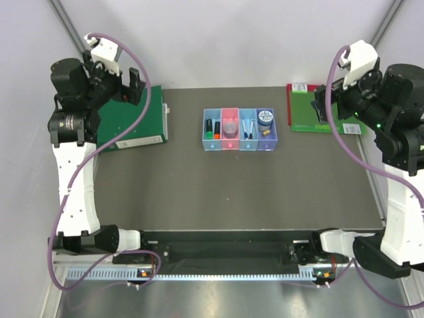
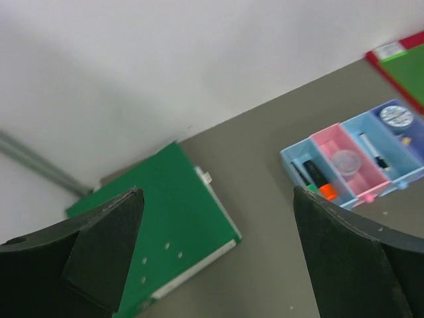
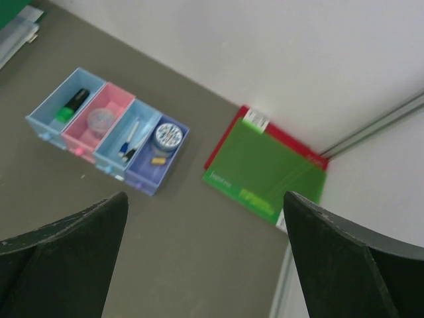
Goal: Sort the stationery into containers
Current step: Reset both arms
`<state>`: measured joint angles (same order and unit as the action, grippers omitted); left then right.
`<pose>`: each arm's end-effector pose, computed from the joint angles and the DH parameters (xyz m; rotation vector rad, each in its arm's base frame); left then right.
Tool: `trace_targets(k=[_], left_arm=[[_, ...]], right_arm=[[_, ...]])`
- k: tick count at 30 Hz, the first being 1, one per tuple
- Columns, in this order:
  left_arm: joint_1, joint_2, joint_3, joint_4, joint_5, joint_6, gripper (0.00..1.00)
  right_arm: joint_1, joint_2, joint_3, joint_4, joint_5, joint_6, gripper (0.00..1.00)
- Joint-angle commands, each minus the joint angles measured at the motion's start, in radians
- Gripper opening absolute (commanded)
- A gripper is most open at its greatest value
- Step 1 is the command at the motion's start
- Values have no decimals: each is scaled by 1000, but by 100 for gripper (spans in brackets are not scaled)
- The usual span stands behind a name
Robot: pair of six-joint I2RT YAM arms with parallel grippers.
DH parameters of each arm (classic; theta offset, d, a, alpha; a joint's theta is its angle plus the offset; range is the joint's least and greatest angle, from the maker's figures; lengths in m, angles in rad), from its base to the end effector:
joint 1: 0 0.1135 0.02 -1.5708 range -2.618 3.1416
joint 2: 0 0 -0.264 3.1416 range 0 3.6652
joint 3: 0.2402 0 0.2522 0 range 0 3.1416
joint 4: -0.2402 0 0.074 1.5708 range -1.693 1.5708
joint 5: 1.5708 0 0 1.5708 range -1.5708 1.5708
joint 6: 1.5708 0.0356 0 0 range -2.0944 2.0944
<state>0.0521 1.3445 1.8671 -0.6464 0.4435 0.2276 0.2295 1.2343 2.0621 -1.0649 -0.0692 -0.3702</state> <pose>0.2489 -0.0023 0.5319 0.4727 1.6176 -0.1655 0.1560 0.0390 0.5580 -0.5807 1.7116 -0.0376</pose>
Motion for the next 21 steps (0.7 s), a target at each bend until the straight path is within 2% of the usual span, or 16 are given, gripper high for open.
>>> trace_targets(k=[1, 3, 6, 8, 12, 16, 18, 21], left_arm=[[3, -70, 18, -114, -233, 45, 99], [3, -96, 0, -131, -255, 45, 99], [3, -134, -38, -137, -247, 45, 99], [5, -156, -55, -148, -227, 15, 99], [5, -183, -123, -165, -174, -20, 99], [6, -212, -171, -179, -121, -25, 99], [15, -222, -180, -199, -85, -27, 99], [72, -235, -195, -206, -19, -48, 99]], right_arm=[[-140, 11, -14, -84, -260, 138, 100], [-188, 25, -5, -83, -346, 177, 100], [-223, 45, -7, -79, -394, 185, 99], [-291, 56, -11, -98, -429, 180, 100], [-484, 99, 9, -179, -659, 131, 99], [-616, 120, 24, -288, -684, -11, 100], [-628, 116, 38, -357, -643, -97, 100], [-631, 70, -8, -362, -566, -153, 100]])
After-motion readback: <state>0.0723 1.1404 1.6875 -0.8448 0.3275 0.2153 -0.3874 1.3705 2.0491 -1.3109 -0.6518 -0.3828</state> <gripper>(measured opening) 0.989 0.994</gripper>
